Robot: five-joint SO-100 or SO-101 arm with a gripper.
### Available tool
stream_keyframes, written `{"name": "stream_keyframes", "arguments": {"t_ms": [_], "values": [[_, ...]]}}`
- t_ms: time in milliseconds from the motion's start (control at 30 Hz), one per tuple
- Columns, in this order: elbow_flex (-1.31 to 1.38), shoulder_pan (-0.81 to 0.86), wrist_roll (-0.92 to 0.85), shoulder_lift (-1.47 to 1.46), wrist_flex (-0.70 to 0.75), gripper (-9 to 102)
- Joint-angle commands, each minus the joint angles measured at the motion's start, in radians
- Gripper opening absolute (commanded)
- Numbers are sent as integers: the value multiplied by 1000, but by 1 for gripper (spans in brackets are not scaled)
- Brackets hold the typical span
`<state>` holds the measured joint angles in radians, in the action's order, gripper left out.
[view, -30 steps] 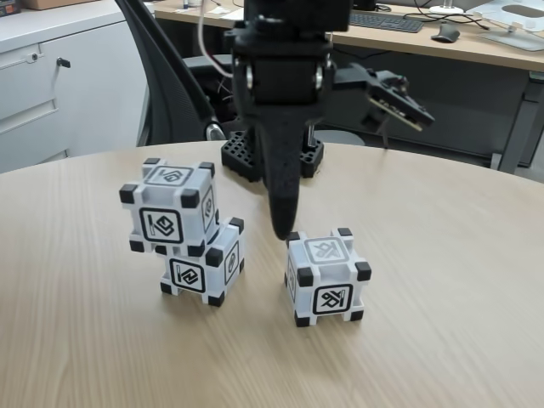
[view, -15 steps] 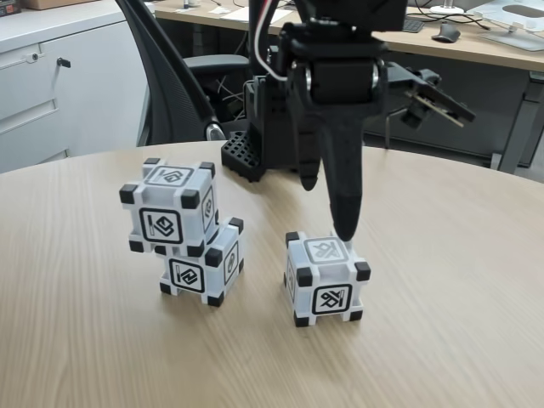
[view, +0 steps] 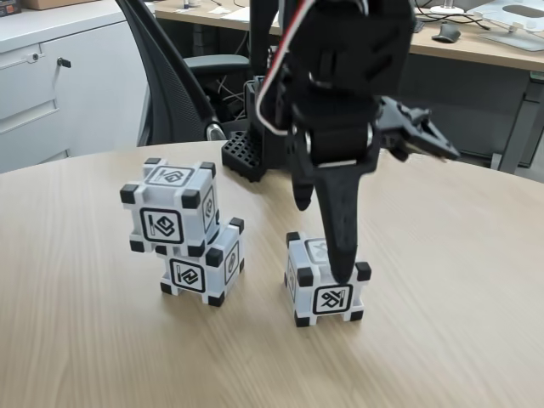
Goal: Stack cubes from left to right.
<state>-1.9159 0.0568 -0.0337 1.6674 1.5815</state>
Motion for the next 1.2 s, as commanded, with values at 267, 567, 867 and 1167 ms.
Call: {"name": "stream_keyframes", "arguments": {"t_ms": [267, 567, 867, 1167], "values": [[49, 11, 29, -141, -94, 37], [48, 11, 41, -143, -129, 0], [49, 12, 61, -126, -120, 0], [51, 12, 54, 112, -114, 0]]}}
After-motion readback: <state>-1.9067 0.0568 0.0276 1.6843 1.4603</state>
